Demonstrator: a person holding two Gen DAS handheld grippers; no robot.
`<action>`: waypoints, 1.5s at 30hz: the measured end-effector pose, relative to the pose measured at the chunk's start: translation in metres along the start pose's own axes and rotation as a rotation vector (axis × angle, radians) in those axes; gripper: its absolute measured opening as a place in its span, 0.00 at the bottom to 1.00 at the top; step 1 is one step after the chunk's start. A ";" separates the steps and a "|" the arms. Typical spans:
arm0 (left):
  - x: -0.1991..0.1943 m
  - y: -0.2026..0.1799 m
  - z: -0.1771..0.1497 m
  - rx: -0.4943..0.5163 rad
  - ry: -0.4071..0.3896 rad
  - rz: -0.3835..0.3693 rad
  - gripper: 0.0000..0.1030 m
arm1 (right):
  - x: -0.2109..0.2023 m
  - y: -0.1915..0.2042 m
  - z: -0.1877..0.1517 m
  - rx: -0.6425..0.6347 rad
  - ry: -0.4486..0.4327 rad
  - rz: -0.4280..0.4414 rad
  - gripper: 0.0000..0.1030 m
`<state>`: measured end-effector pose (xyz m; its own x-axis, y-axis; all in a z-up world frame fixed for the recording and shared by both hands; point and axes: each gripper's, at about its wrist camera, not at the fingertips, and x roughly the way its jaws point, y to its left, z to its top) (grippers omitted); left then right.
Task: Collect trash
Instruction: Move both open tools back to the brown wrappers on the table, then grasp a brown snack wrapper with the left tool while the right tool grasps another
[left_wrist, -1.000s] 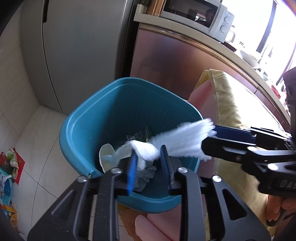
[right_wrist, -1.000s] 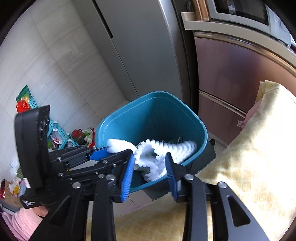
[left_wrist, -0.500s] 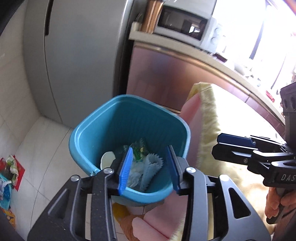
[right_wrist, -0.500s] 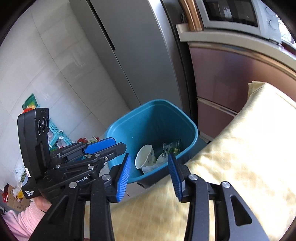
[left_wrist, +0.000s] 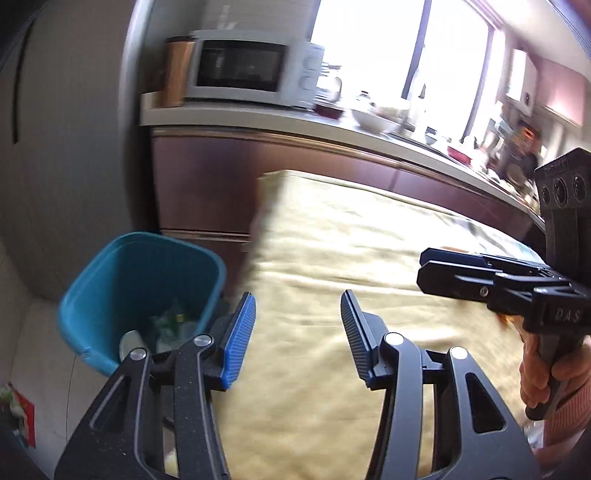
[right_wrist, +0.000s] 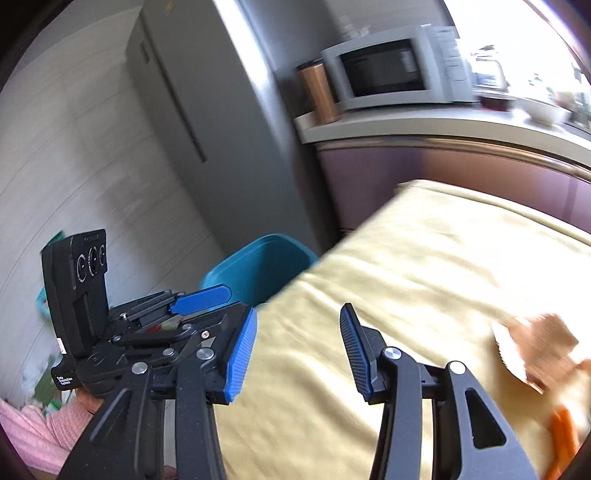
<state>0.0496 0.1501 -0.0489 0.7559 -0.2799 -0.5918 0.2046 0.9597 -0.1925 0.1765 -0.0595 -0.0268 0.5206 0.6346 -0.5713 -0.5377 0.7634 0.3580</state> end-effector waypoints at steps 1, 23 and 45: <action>0.003 -0.010 0.001 0.018 0.003 -0.023 0.46 | -0.010 -0.006 -0.004 0.016 -0.010 -0.017 0.43; 0.078 -0.179 0.002 0.319 0.103 -0.227 0.46 | -0.214 -0.142 -0.121 0.399 -0.225 -0.572 0.53; 0.133 -0.213 0.016 0.394 0.204 -0.167 0.20 | -0.203 -0.148 -0.149 0.454 -0.164 -0.500 0.35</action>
<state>0.1170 -0.0916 -0.0739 0.5627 -0.3922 -0.7276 0.5633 0.8262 -0.0097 0.0519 -0.3194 -0.0745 0.7465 0.1762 -0.6417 0.1048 0.9211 0.3750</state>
